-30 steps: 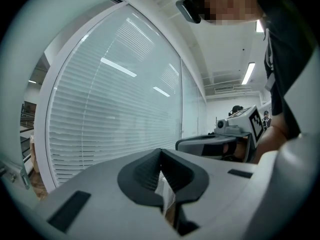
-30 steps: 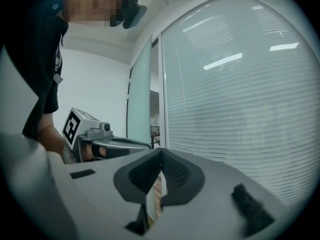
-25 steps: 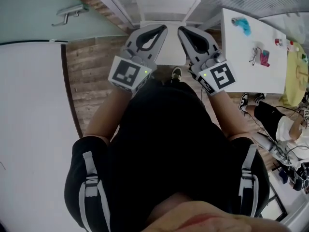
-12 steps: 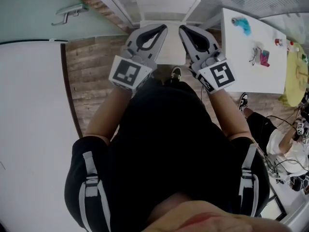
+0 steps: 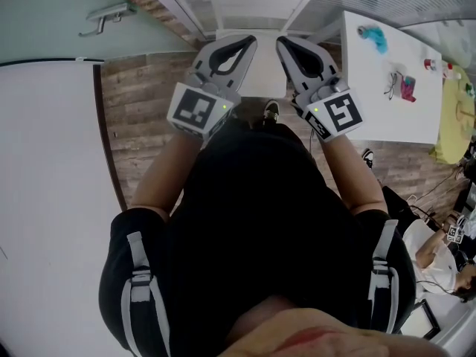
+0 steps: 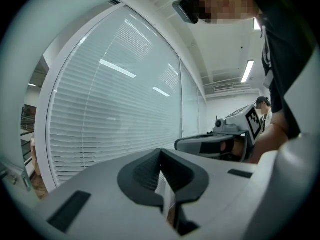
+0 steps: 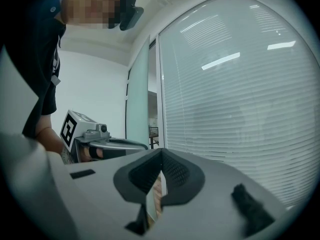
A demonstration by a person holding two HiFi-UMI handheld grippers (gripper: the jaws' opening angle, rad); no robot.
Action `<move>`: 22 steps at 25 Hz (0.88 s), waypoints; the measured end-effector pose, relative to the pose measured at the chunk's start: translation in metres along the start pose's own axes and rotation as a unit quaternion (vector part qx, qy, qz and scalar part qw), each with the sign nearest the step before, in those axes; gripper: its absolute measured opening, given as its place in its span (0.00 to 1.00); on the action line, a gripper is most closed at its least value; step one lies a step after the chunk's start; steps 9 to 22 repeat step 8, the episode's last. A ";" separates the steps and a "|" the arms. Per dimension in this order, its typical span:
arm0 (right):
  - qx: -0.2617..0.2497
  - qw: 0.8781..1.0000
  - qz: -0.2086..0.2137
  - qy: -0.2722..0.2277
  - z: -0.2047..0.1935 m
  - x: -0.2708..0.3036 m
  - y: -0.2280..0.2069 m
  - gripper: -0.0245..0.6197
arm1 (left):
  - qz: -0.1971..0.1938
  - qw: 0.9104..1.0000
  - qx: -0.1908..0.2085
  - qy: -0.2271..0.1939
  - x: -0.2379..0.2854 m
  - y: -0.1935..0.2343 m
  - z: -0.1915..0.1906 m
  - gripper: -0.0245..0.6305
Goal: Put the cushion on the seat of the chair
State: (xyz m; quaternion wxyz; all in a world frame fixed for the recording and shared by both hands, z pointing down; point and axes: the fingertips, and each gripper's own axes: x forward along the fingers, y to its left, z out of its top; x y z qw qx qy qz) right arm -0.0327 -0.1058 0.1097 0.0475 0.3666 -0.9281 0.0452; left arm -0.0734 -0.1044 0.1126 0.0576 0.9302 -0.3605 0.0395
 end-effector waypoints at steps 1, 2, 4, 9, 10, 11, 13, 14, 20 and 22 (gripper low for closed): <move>0.001 1.000 0.000 -0.001 0.000 0.000 0.000 0.06 | 0.000 1.000 0.002 0.001 0.000 0.000 -0.001 0.05; 0.002 1.000 0.000 -0.001 -0.001 -0.001 0.000 0.06 | 0.001 1.000 0.005 -0.002 0.000 0.000 0.000 0.05; 0.002 1.000 0.001 -0.002 -0.001 0.000 0.000 0.06 | -0.001 1.000 0.008 -0.008 0.001 0.000 0.002 0.05; 0.003 1.000 0.002 -0.002 -0.002 0.002 0.001 0.06 | -0.002 1.000 0.006 -0.006 0.000 0.003 0.000 0.05; 0.003 1.000 0.002 -0.002 -0.002 0.002 0.001 0.06 | -0.002 1.000 0.006 -0.006 0.000 0.003 0.000 0.05; 0.003 1.000 0.002 -0.002 -0.002 0.002 0.001 0.06 | -0.002 1.000 0.006 -0.006 0.000 0.003 0.000 0.05; 0.003 1.000 0.002 -0.002 -0.002 0.002 0.001 0.06 | -0.002 1.000 0.006 -0.006 0.000 0.003 0.000 0.05; 0.003 1.000 0.002 -0.002 -0.002 0.002 0.001 0.06 | -0.002 1.000 0.006 -0.006 0.000 0.003 0.000 0.05; 0.003 1.000 0.002 -0.002 -0.002 0.002 0.001 0.06 | -0.002 1.000 0.006 -0.006 0.000 0.003 0.000 0.05; 0.003 1.000 0.002 -0.002 -0.002 0.002 0.001 0.06 | -0.002 1.000 0.006 -0.006 0.000 0.003 0.000 0.05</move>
